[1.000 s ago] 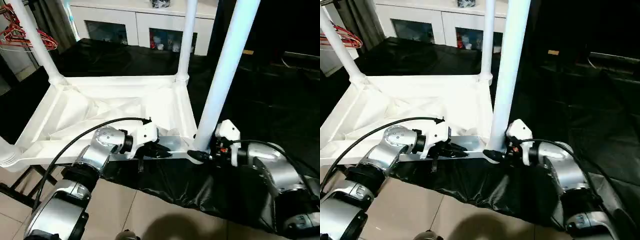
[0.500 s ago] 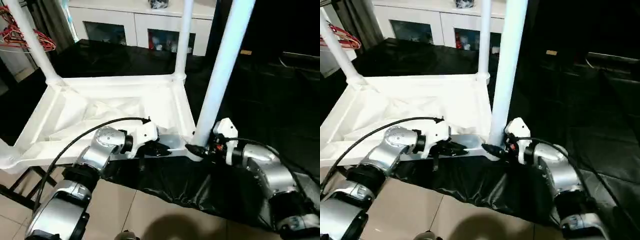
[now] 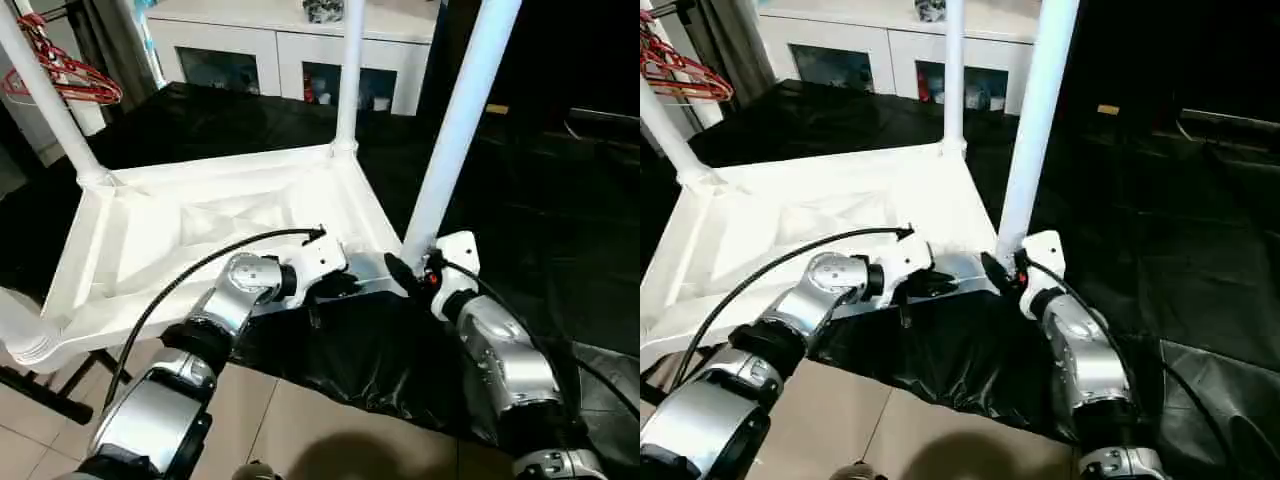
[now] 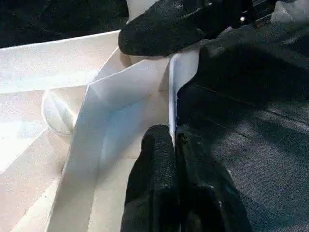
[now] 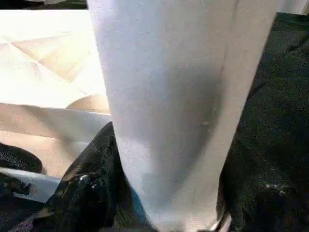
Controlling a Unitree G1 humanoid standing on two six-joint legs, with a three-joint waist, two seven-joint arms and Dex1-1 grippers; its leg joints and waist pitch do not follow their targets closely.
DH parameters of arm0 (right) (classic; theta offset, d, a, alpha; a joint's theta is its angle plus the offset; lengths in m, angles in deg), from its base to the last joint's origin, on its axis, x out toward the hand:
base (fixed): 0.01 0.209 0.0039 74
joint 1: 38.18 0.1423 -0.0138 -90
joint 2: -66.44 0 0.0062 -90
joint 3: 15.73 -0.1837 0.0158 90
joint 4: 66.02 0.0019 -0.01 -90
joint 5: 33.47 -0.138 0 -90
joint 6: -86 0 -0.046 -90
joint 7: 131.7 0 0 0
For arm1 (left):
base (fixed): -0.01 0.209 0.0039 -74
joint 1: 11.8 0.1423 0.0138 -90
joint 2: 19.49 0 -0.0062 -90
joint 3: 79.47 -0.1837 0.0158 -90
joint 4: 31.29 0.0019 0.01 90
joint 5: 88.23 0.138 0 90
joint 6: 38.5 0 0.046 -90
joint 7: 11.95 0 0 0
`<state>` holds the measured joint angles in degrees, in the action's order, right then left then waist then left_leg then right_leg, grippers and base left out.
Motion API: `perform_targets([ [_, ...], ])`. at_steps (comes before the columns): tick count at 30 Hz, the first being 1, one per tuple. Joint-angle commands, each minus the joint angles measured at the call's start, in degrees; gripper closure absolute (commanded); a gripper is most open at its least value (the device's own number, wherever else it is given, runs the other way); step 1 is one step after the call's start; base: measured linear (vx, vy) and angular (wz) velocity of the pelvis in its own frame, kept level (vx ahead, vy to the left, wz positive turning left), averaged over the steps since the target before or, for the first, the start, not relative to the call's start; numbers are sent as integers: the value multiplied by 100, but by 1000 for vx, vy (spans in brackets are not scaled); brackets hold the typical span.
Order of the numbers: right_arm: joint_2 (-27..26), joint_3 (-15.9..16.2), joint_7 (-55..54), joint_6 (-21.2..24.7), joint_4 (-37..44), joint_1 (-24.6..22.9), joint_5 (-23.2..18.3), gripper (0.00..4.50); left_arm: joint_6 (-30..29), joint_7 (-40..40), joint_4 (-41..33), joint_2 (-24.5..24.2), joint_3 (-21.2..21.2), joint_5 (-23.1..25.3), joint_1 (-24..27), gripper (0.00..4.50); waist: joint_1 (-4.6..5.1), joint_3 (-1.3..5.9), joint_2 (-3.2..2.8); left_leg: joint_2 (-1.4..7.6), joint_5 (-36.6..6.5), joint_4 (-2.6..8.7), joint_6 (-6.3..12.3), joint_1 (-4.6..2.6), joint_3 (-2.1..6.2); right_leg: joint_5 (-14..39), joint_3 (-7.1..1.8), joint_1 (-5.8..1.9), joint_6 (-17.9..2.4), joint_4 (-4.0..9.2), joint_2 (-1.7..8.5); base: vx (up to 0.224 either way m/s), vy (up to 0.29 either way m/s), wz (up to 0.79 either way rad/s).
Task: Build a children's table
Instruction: Rotate leg to tighten
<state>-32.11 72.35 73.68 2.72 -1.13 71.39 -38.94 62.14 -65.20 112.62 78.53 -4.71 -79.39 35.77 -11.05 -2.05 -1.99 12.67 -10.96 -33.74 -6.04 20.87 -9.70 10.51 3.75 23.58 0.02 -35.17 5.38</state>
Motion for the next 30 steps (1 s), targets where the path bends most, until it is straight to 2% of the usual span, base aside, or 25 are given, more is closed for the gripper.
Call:
perform_targets([
  [1, -186, 219, 196, 176, -55, -111, -145, 129, 159, 240, -85, 106, 20, -25, -165, 450, 58, 327, 12, 19, -1332, 458, 6, -24, -1, 1089, -208, -306, -915, 433, 269, 0, 0, 0],
  [3, -157, 186, 194, 223, 8, -93, -156, 120, 199, 204, -84, 69, 32, -38, -144, 450, 61, 329, 21, 20, -1304, 456, 22, -23, -1, 1046, -209, -307, -925, 429, 269, 0, 0, 0],
  [4, -112, 204, 158, 193, 61, -90, -79, 91, 238, 197, -55, 46, 37, -39, -145, 450, 58, 332, 24, 18, -1254, 450, 27, -21, -3, 978, -210, -308, -933, 424, 269, 0, 0, 0],
  [5, -68, 208, 187, 181, 106, -92, -67, 85, 257, 185, -41, 30, 42, -42, -144, 450, 59, 331, 19, 19, -1233, 450, 26, -16, -2, 952, -210, -309, -937, 420, 270, 0, 0, 0],
  [9, 266, 219, 673, 115, 427, -213, -183, 85, 306, 161, 24, -5, 83, -62, -158, 450, 36, 339, 48, 14, -1098, 426, 95, -11, -14, 797, -208, -330, -924, 406, 264, 0, 0, 0],
  [11, 576, 184, 1129, 27, 701, -378, -355, 83, 286, 55, 15, -9, 125, -145, -160, 406, 17, 338, 67, 12, -1010, 407, 180, 6, -20, 631, -212, -346, -947, 390, 260, 0, 0, 0],
  [12, 650, 153, 1209, 28, 772, -420, -411, 83, 274, 32, 0, -7, 140, -170, -157, 395, 5, 329, 77, 6, -966, 402, 247, 27, -17, 679, -204, -358, -927, 394, 270, 0, 0, 0],
  [14, 772, 84, 1336, 30, 861, -476, -496, 83, 257, 5, -15, -11, 165, -206, -158, 382, -2, 338, 72, 5, -937, 392, 269, 19, -22, 729, -202, -347, -936, 404, 274, 0, 0, 0],
  [16, 1135, -178, 1669, 125, 1090, -603, -744, 83, 305, 2, -51, -96, 206, -233, -155, 359, -10, 333, 102, 17, -906, 385, 311, 11, -24, 732, -201, -341, -982, 402, 263, 0, 0, 0],
  [17, 1253, -242, 1804, 206, 1186, -641, -836, 83, 321, -5, -115, -138, 263, -293, -135, 351, -17, 343, 93, 20, -834, 375, 346, 22, -18, 580, -202, -352, -1016, 375, 259, 0, 0, 0],
  [18, 1275, -249, 1833, 223, 1208, -651, -853, 83, 320, -7, -134, -146, 277, -309, -128, 346, -7, 340, 135, 10, -775, 366, 395, 32, -27, 482, -201, -356, -1027, 371, 251, 0, 0, 0],
  [19, 1356, -274, 1940, 285, 1287, -685, -914, 83, 319, -16, -204, -177, 329, -366, -105, 337, -7, 340, 135, 10, -775, 366, 395, 32, -27, 482, -201, -356, -1027, 371, 251, 0, 0, 0],
  [20, 1530, -271, 2190, 402, 1482, -786, -1037, 83, 256, -133, -429, -249, 439, -531, -15, 325, -18, 343, 121, 7, -720, 363, 413, 46, -19, 513, -188, -372, -1018, 361, 260, 0, 0, 0],
  [23, 1767, -174, 2557, 605, 1761, -948, -1185, 83, -44, -369, -992, -398, 602, -809, 235, 325, -18, 339, 123, 32, -708, 359, 453, 34, -25, 492, -189, -355, -1113, 344, 260, 0, 0, 0],
  [24, 1887, -88, 2779, 751, 1932, -1049, -1278, 83, -361, -539, -1431, -502, 680, -999, 444, 325, -25, 332, 136, 44, -656, 348, 520, 51, -30, 357, -190, -354, -1198, 321, 259, 0, 0, 0],
  [26, 2029, 59, 3059, 955, 2151, -1169, -1409, 83, -799, -784, -2064, -696, 700, -1190, 776, 325, -14, 334, 137, 62, -664, 352, 547, 44, -37, 405, -188, -345, -1235, 310, 251, 0, 0, 0],
  [27, 2077, 127, 3154, 1053, 2240, -1208, -1473, 83, -1025, -935, -2369, -808, 676, -1293, 943, 325, -11, 323, 143, 56, -705, 355, 559, 43, -46, 495, -188, -324, -1218, 330, 237, 0, 0, 0],
  [29, 2125, 279, 3317, 1227, 2415, -1267, -1580, 83, -1546, -1246, -3054, -1080, 639, -1543, 1313, 325, -6, 317, 114, 69, -895, 372, 476, 11, -51, 835, -195, -295, -1175, 358, 255, 0, 0, 0],
  [30, 2125, 279, 3317, 1227, 2415, -1267, -1580, 83, -1546, -1246, -3054, -1080, 639, -1543, 1313, 325, -11, 298, 131, 84, -986, 399, 417, 20, -39, 1034, -203, -295, -1140, 362, 263, 0, 0, 0],
])
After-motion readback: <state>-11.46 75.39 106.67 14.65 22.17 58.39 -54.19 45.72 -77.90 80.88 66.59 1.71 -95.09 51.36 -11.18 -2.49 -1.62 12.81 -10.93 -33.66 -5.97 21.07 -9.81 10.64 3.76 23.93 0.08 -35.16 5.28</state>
